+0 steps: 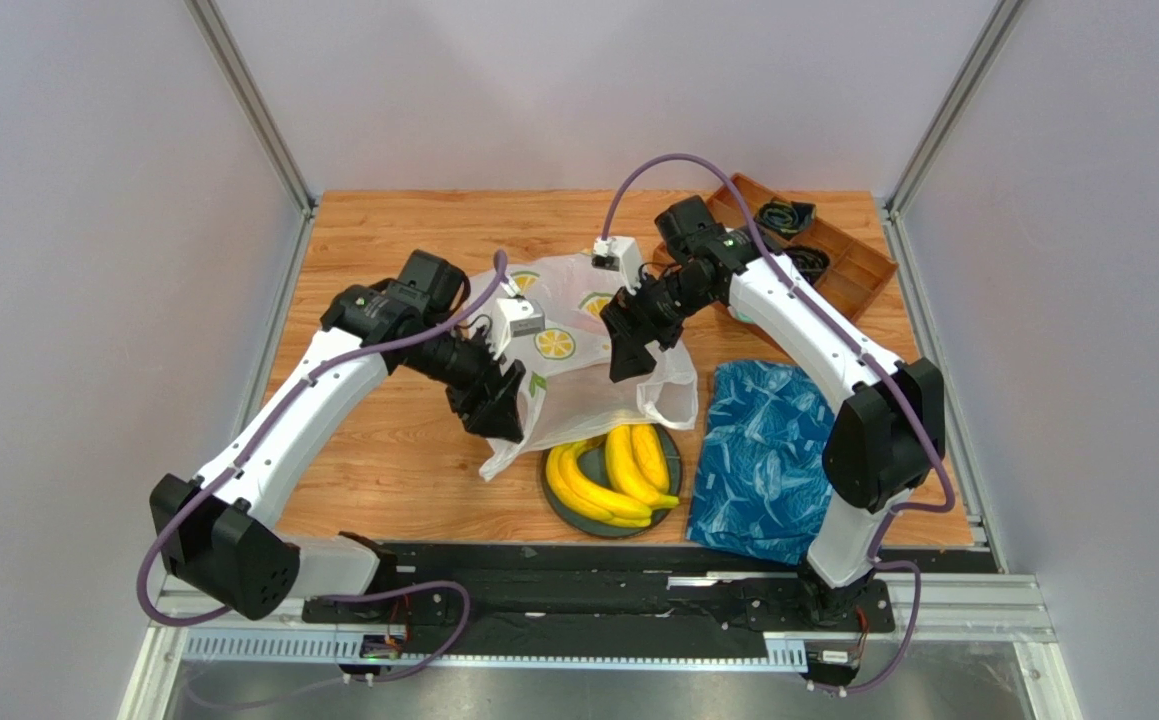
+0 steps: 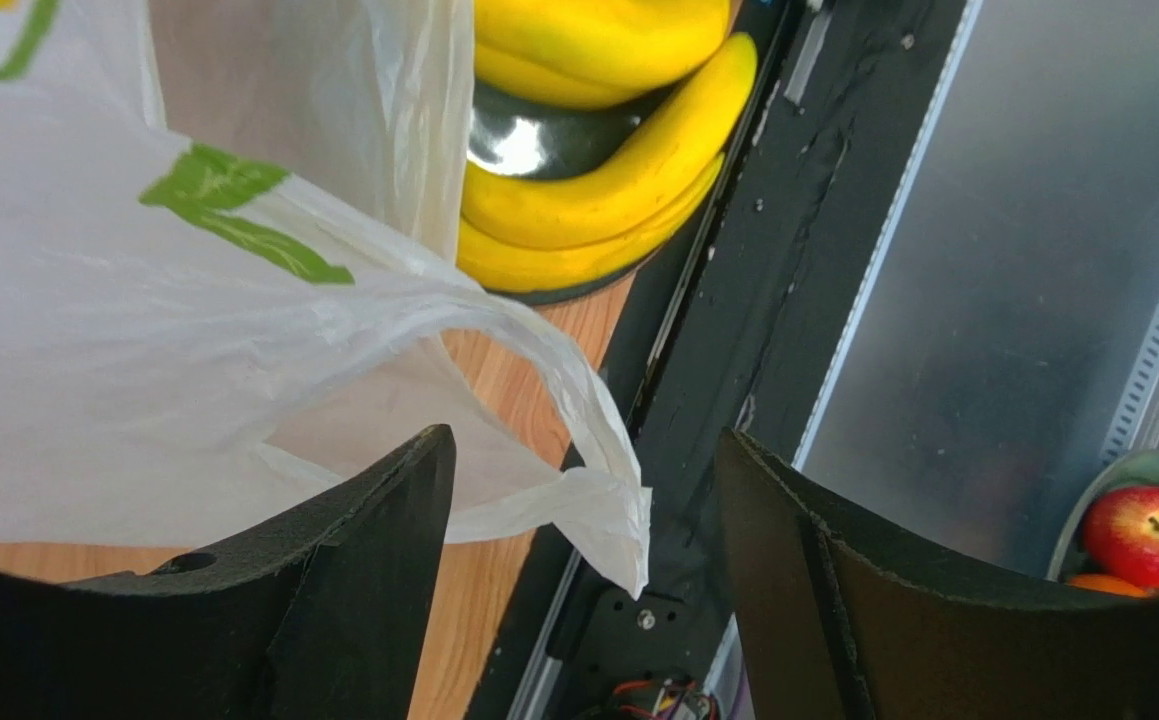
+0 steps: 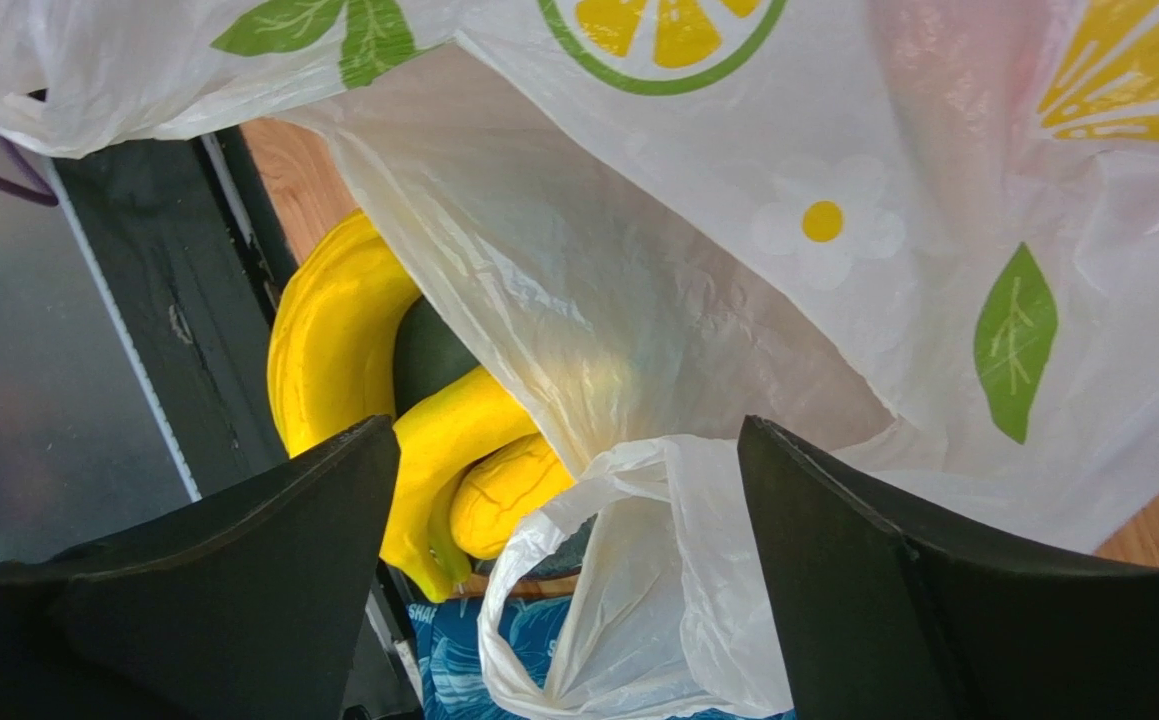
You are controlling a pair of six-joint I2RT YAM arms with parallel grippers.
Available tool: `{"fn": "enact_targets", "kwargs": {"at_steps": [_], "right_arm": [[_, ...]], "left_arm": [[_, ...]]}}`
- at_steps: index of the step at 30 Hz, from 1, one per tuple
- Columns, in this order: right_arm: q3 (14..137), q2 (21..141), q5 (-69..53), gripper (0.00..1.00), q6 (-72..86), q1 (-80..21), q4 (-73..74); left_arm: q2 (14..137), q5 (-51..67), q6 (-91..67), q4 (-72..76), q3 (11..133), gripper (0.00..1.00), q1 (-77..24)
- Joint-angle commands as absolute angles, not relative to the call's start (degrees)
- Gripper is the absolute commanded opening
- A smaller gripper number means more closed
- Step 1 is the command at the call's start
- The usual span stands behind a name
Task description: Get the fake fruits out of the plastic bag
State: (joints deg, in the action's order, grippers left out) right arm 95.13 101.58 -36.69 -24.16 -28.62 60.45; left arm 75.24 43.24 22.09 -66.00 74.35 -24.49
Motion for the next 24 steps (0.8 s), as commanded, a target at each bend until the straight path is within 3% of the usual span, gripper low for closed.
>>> {"fn": "enact_targets", "kwargs": {"at_steps": [1, 5, 6, 7, 12, 13, 15, 17, 18, 19, 24], "right_arm": [[95.0, 101.5, -40.5, 0.78, -25.3, -29.6, 61.1], [93.7, 101.6, -39.8, 0.74, -23.9, -30.7, 60.0], [93.7, 102.1, -39.7, 0.74, -23.6, -31.3, 59.9], [94.0, 102.1, -39.6, 0.74, -23.6, -31.5, 59.8], [94.3, 102.2, -38.5, 0.74, -23.5, -31.8, 59.2], [93.7, 101.8, -38.2, 0.72, -23.7, -31.8, 59.3], [92.6, 101.0, -37.7, 0.71, -25.6, -31.8, 59.3], [90.1, 99.5, -37.9, 0.67, -27.5, -31.8, 59.1], [88.8, 98.9, -38.7, 0.65, -28.6, -31.9, 58.2], [87.6, 98.0, -39.2, 0.58, -29.3, -31.8, 56.8], [85.5, 98.5, -40.6, 0.38, -29.9, -32.9, 48.9]], "left_arm": [[74.4, 38.7, 23.3, -66.5, 73.3, 0.73, -28.7], [74.2, 33.3, 18.4, -59.6, 68.9, 0.77, -33.7], [74.4, 31.2, 16.8, -57.8, 68.3, 0.90, -34.3], [74.7, 29.0, 13.8, -56.2, 68.0, 0.93, -34.7], [79.6, 19.6, 10.6, -52.9, 69.2, 0.93, -34.8], [80.1, 19.6, 10.5, -52.6, 69.6, 0.81, -34.9], [81.0, 20.3, 9.8, -52.4, 71.6, 0.67, -34.8], [81.2, 24.6, 9.3, -52.6, 73.5, 0.37, -34.6], [81.2, 25.5, 8.9, -52.8, 74.0, 0.16, -34.6], [81.0, 27.6, 7.4, -52.7, 74.4, 0.00, -34.1], [80.9, 42.0, 0.5, -50.4, 76.5, 0.00, -28.8]]}}
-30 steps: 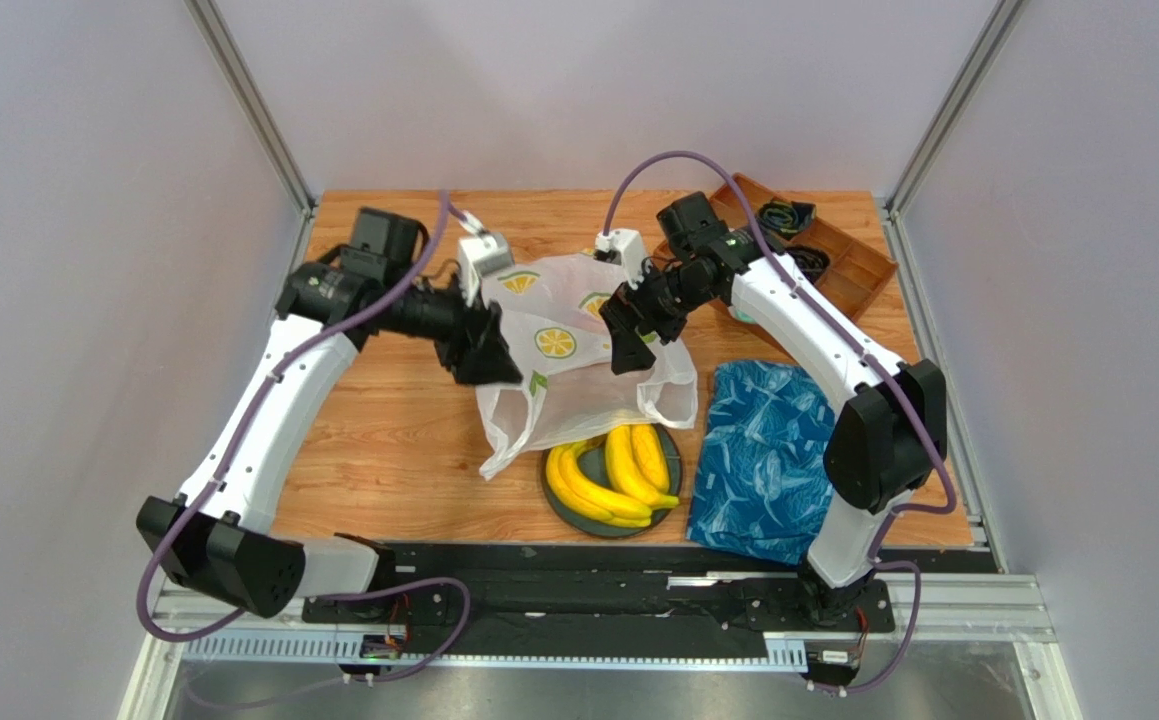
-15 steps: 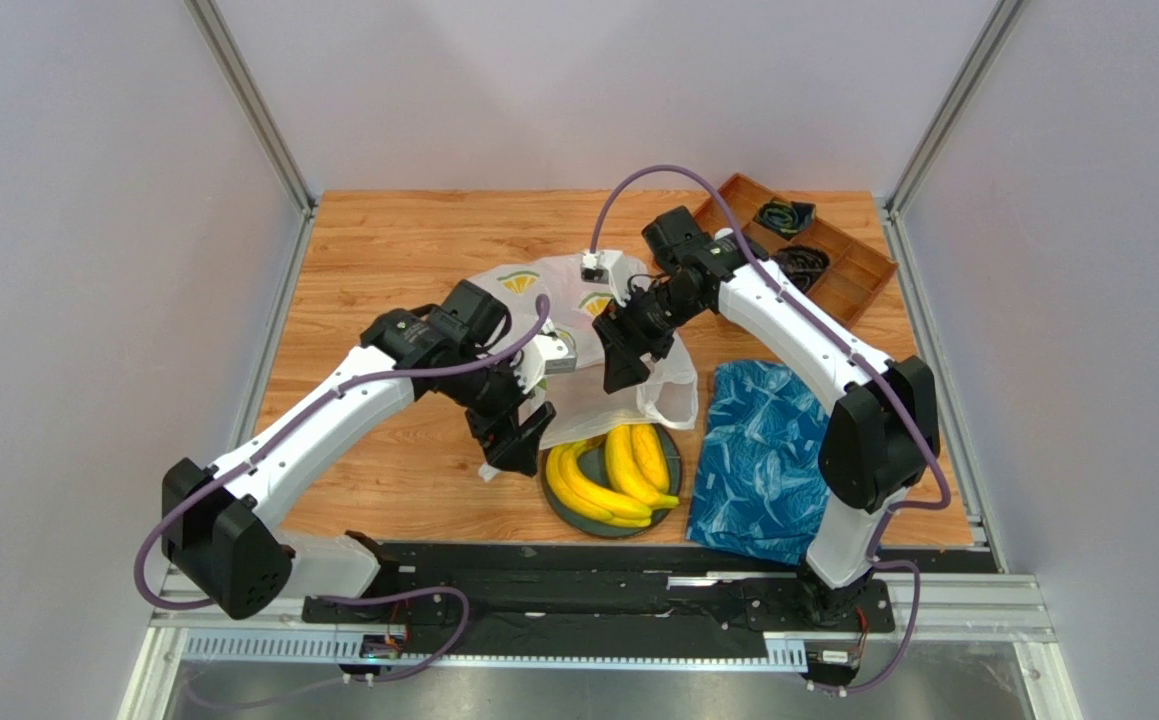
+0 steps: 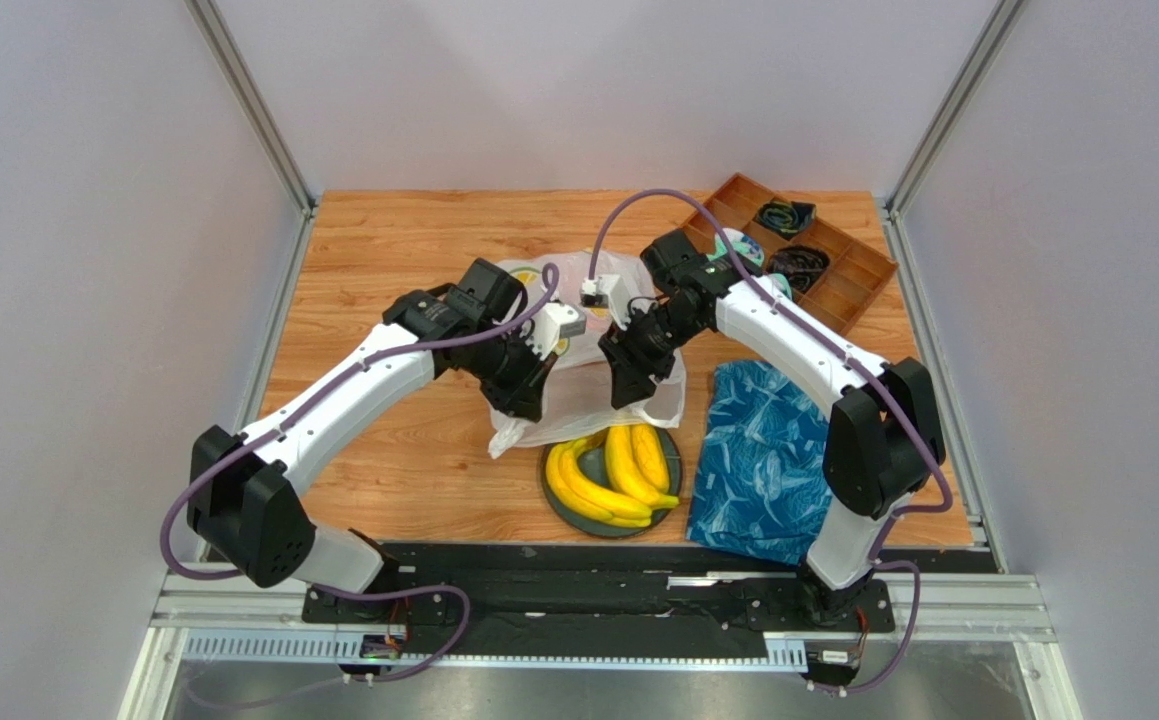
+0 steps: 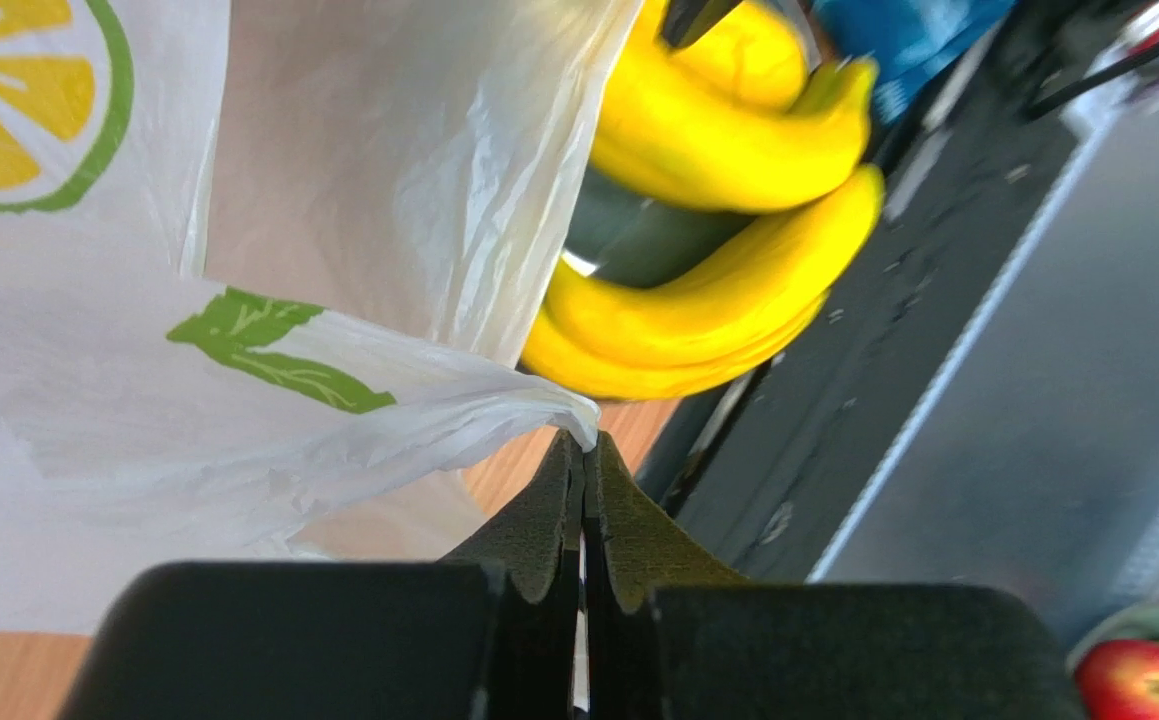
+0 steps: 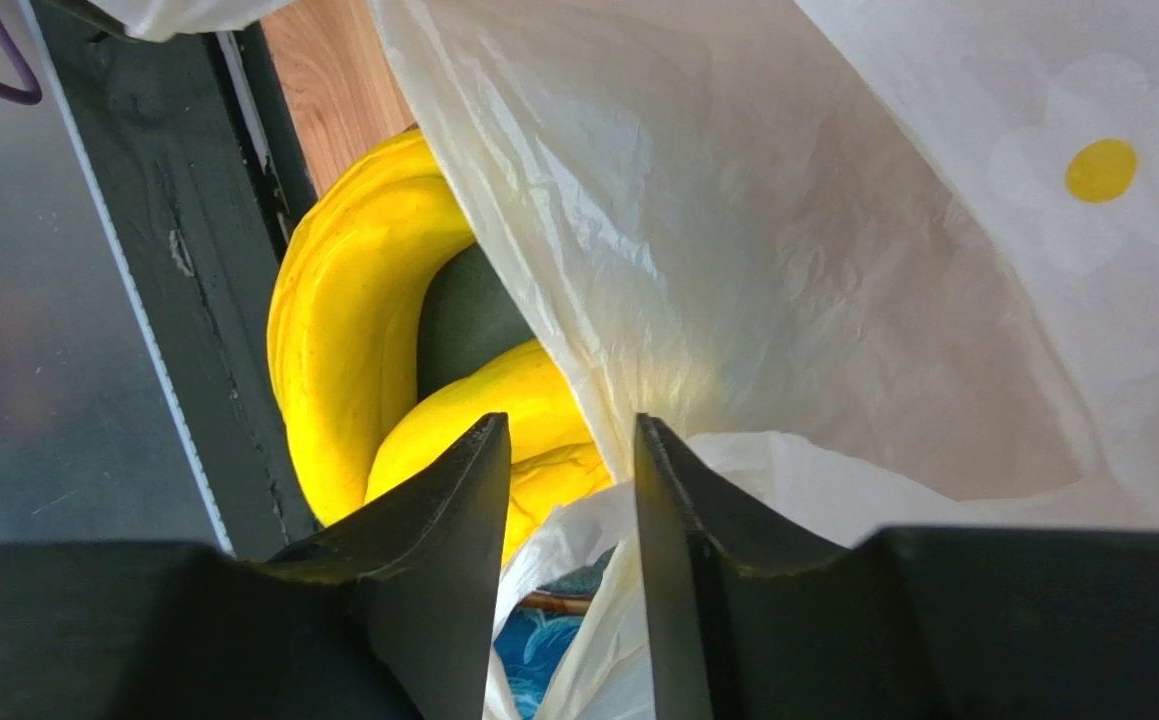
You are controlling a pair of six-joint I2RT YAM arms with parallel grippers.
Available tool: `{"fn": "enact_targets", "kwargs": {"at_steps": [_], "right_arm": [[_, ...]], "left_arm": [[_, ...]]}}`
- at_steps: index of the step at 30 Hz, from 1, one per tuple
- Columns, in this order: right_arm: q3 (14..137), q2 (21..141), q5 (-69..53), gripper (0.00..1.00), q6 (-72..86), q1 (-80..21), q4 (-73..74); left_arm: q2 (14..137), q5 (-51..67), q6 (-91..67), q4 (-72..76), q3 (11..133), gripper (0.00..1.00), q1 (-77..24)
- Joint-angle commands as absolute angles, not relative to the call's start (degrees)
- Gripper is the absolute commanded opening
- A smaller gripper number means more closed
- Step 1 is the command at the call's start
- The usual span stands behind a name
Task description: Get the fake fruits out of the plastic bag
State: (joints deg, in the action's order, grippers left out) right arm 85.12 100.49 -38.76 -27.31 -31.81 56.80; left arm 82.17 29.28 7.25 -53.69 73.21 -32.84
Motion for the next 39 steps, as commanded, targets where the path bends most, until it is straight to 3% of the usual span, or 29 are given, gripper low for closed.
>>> {"fn": "enact_targets", "kwargs": {"at_steps": [1, 14, 17, 23, 24, 26, 30, 39], "right_arm": [[85.6, 99.0, -40.2, 0.36, -29.9, -33.2, 47.9], [93.2, 109.2, -25.6, 0.35, -21.8, -35.4, 37.0], [95.0, 111.8, -21.7, 0.41, -20.6, -35.5, 36.7], [95.1, 113.8, -13.5, 0.72, -17.4, -35.4, 33.3], [95.1, 114.1, -12.8, 0.84, -17.2, -35.5, 33.0], [95.2, 115.0, -11.0, 0.92, -16.7, -35.5, 31.9], [98.1, 118.2, -9.3, 1.00, -16.5, -35.5, 31.9], [110.6, 130.5, -13.4, 1.00, -16.8, -34.5, 33.3]], "left_arm": [[81.0, 46.7, -1.6, -49.1, 76.6, 0.00, -26.8], [86.0, 70.3, -18.8, -34.3, 79.0, 0.00, -22.4], [87.5, 73.6, -24.4, -29.0, 78.6, 0.00, -22.1], [88.0, 75.5, -27.2, -26.6, 76.6, 0.00, -21.7], [88.0, 75.9, -27.2, -26.6, 76.4, 0.00, -21.7], [87.9, 76.2, -27.1, -26.7, 75.9, 0.00, -21.7], [88.7, 76.5, -26.4, -26.6, 75.6, 0.00, -21.8], [90.0, 77.3, -25.6, -26.9, 74.4, 0.00, -21.8]]}}
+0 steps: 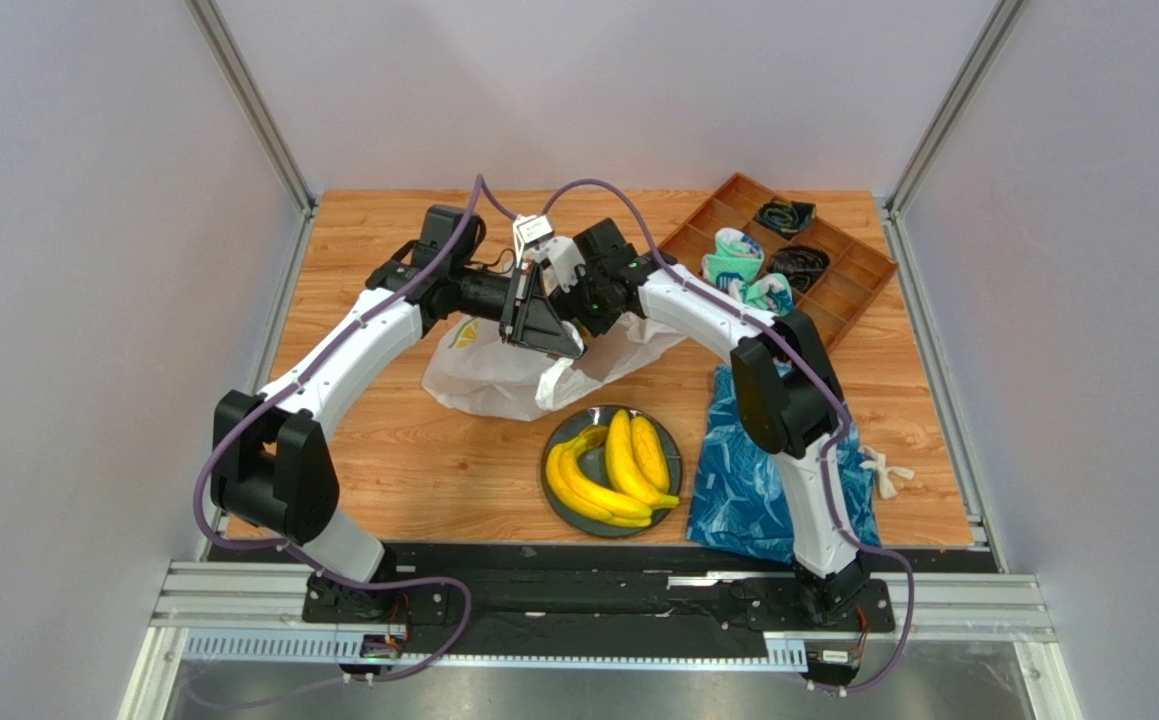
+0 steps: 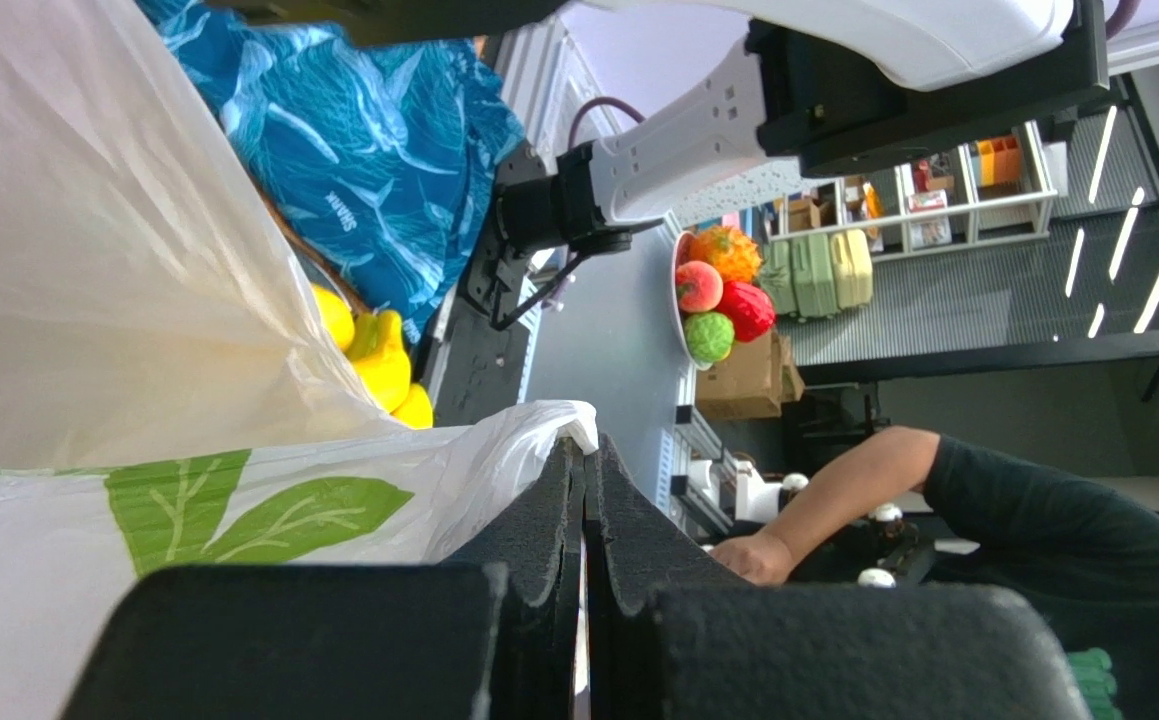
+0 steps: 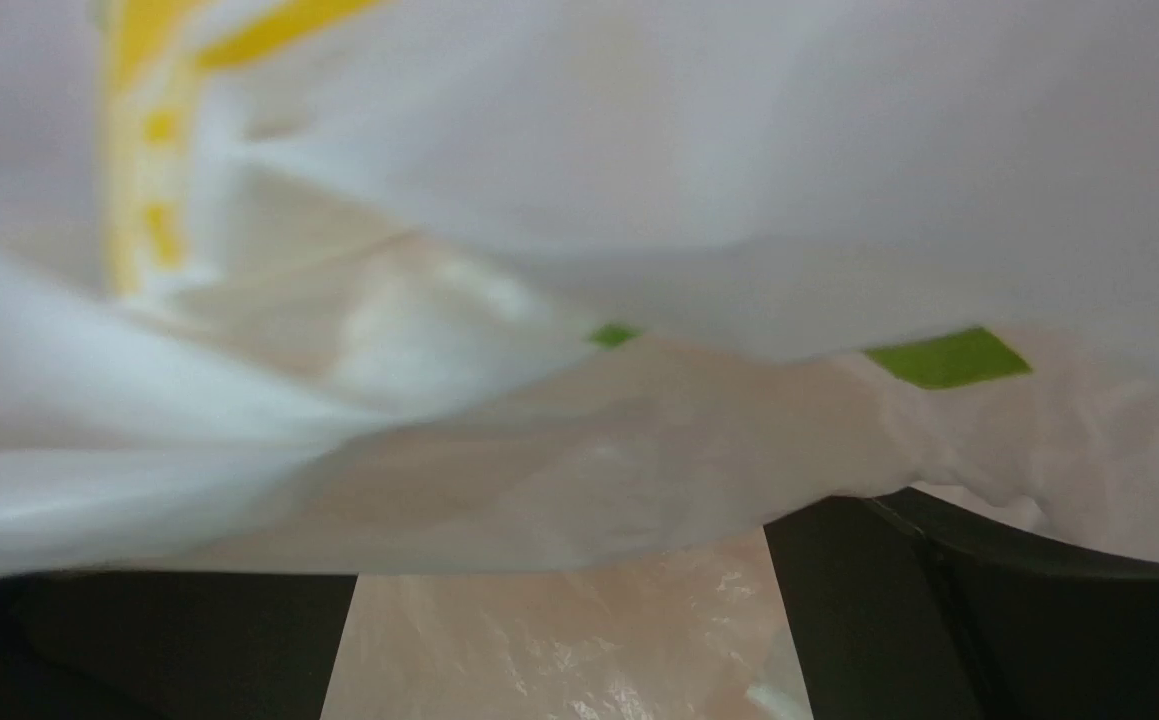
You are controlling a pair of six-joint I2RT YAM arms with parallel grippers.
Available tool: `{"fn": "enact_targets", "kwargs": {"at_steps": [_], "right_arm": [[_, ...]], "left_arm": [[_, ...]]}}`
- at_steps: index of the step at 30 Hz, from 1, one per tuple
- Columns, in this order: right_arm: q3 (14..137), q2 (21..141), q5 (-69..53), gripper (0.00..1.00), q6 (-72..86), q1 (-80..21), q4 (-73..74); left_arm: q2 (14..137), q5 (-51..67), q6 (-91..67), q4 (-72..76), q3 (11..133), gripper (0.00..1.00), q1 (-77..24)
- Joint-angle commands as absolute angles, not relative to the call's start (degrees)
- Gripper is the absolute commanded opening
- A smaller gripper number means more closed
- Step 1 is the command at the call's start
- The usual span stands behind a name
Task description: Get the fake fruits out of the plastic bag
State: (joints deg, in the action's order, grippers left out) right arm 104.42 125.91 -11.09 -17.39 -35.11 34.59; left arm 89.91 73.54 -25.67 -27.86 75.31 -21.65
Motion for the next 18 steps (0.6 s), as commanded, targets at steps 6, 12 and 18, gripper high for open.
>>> {"fn": "enact_targets", "kwargs": {"at_steps": [6, 12, 18], "right_arm": [[112.4, 132.3, -22.7, 0.75, -17.7, -32.5, 29.6], [107.1, 129.3, -17.7, 0.51, -16.6, -28.9, 29.4], [85.9, 114.9, -12.2, 0.52, -14.2, -23.4, 32.9]], "left_arm": [[90.2, 76.4, -23.5, -28.8, 74.5, 0.00, -21.8], [90.0, 74.7, -15.8, -36.7, 75.8, 0.00, -21.6], [90.4, 71.0, -4.4, -47.2, 77.8, 0.00, -20.6]]}}
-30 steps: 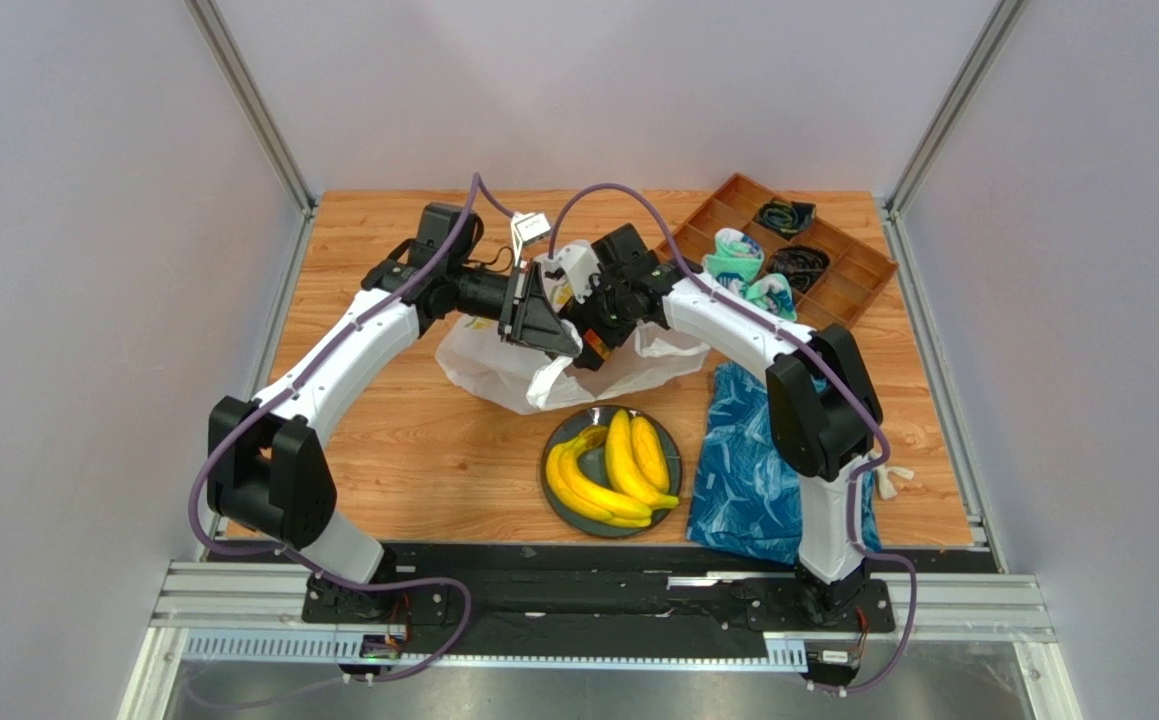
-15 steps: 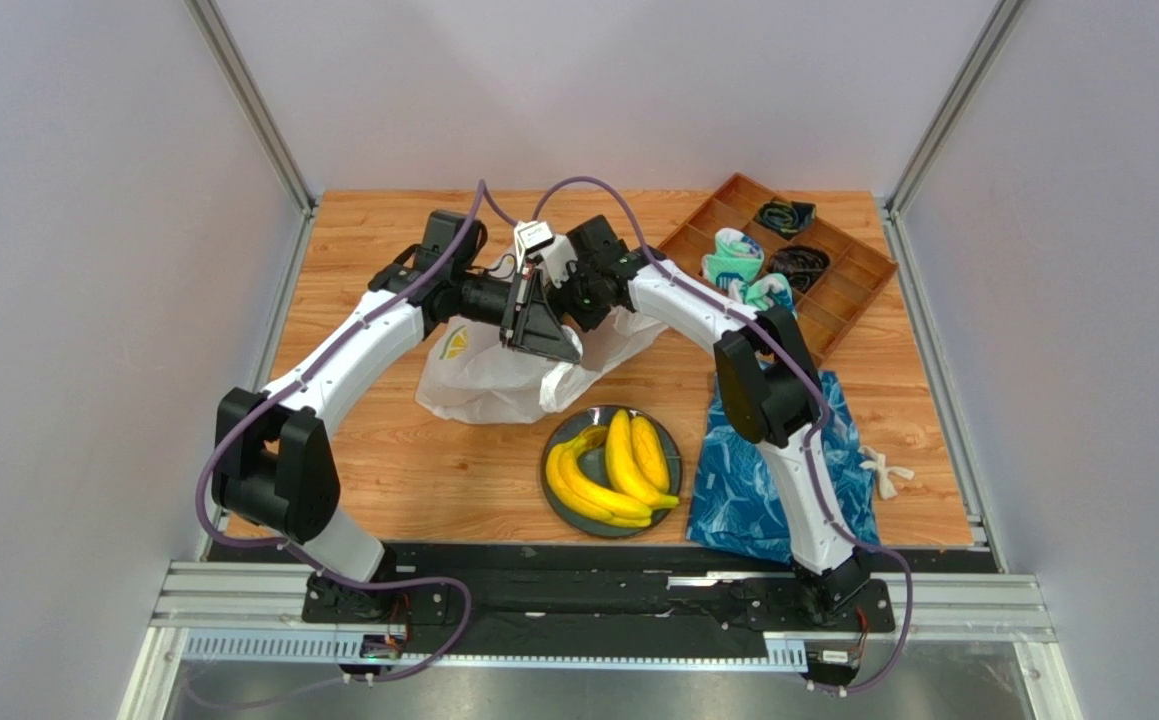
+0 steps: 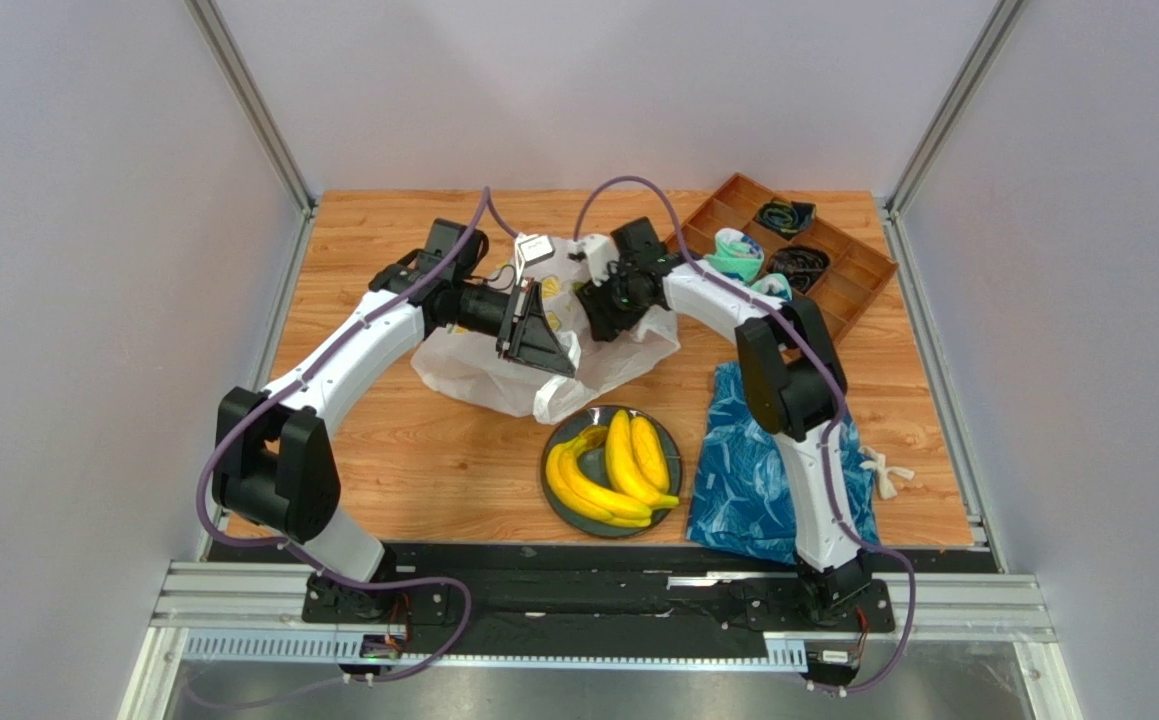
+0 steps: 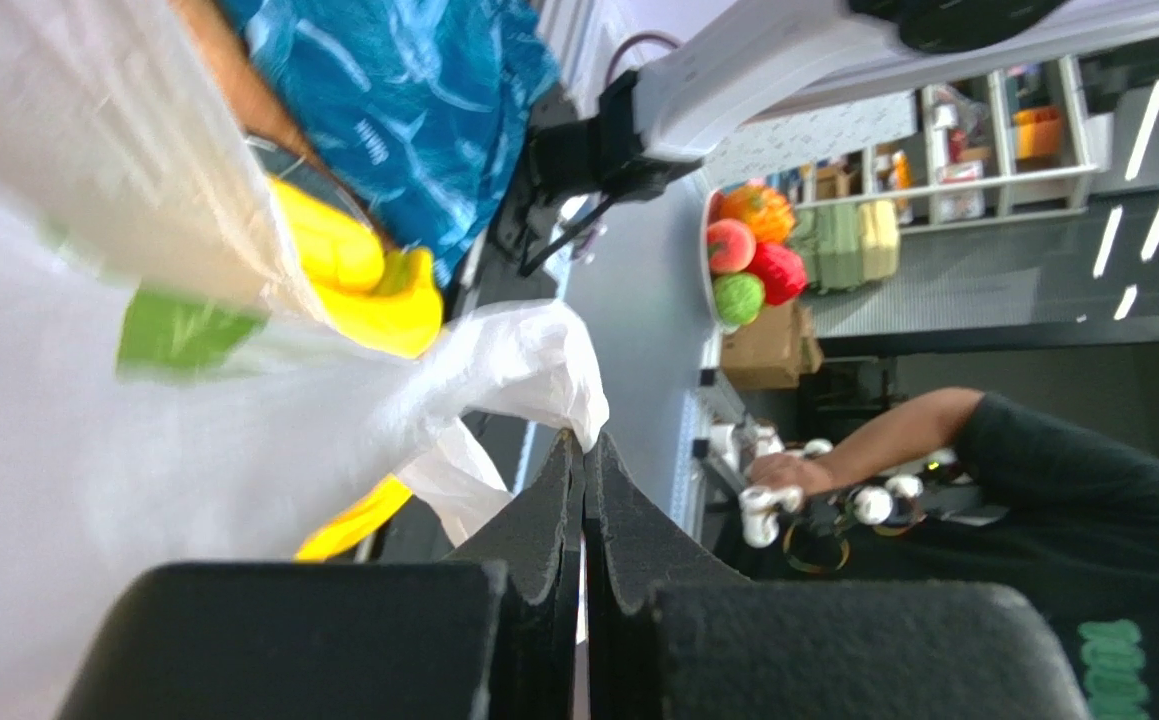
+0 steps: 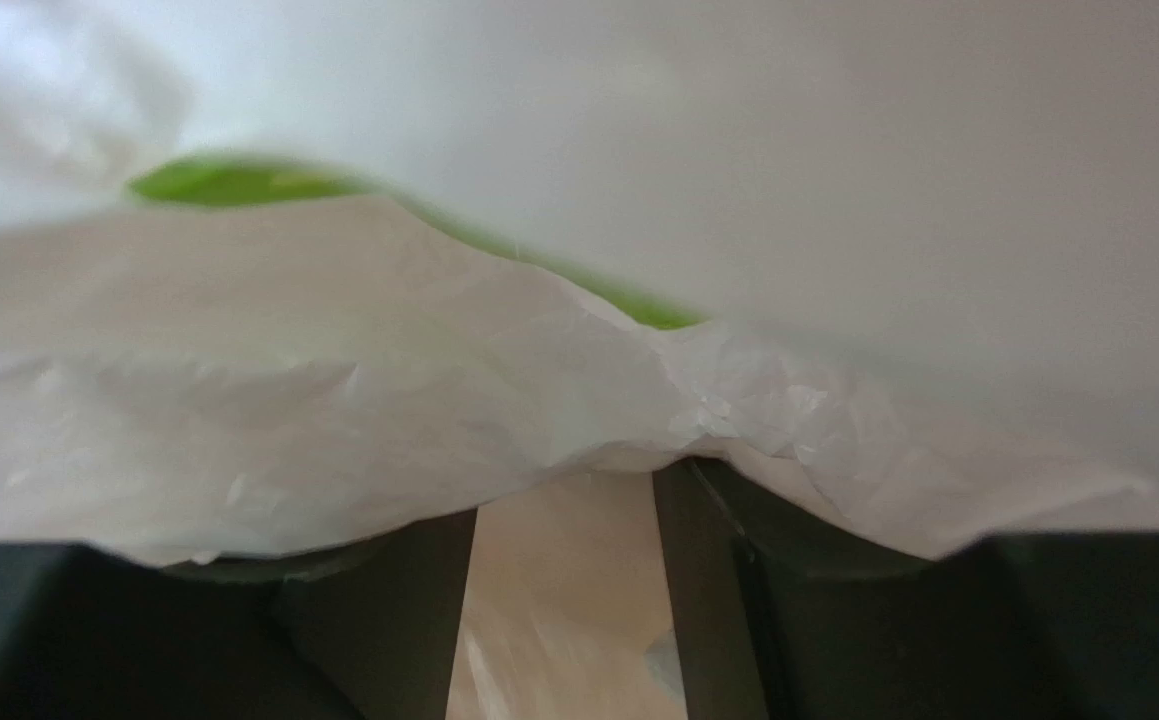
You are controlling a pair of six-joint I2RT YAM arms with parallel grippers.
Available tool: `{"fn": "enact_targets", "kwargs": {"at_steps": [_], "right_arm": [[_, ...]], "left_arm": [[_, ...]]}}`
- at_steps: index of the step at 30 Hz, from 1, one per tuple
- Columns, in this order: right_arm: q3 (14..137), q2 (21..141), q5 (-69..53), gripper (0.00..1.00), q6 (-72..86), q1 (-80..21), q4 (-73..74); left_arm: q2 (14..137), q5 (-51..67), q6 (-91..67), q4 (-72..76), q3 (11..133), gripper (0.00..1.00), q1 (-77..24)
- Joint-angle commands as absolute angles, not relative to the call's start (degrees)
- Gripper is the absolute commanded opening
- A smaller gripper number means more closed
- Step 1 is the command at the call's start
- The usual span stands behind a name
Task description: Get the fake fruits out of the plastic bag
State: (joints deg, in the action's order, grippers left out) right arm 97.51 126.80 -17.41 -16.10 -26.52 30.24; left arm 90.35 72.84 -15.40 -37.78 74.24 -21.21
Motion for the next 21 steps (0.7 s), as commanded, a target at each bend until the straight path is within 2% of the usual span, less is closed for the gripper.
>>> {"fn": "enact_targets", "kwargs": {"at_steps": [1, 4, 8, 12, 18, 19, 21], "right_arm": [[83.0, 112.7, -10.6, 0.52, -13.8, -22.2, 33.6], [71.7, 102.8, -11.2, 0.54, -12.6, -21.0, 35.2], [69.0, 96.6, -15.6, 0.62, -14.6, -23.0, 33.7], [76.4, 101.8, -17.4, 0.70, -13.5, -26.3, 32.3], [87.2, 111.4, -9.3, 0.88, -9.8, -26.5, 32.1], [88.0, 112.1, -7.4, 0.97, -9.7, -26.5, 31.8], [90.9, 114.1, -5.5, 1.00, -9.8, -26.5, 31.1]], "left_arm": [[90.4, 70.2, -1.3, -48.7, 78.1, 0.00, -20.6], [91.0, 69.1, -0.1, -50.8, 79.1, 0.00, -20.6], [93.2, 68.6, -0.1, -50.3, 80.9, 0.00, -20.6], [96.3, 69.2, -0.4, -50.2, 84.6, 0.00, -20.6], [98.4, 69.4, -0.2, -50.8, 88.3, 0.00, -20.6], [98.3, 69.5, -0.3, -50.7, 88.2, 0.00, -20.6], [98.4, 69.9, -0.3, -50.5, 87.6, 0.00, -20.6]]}}
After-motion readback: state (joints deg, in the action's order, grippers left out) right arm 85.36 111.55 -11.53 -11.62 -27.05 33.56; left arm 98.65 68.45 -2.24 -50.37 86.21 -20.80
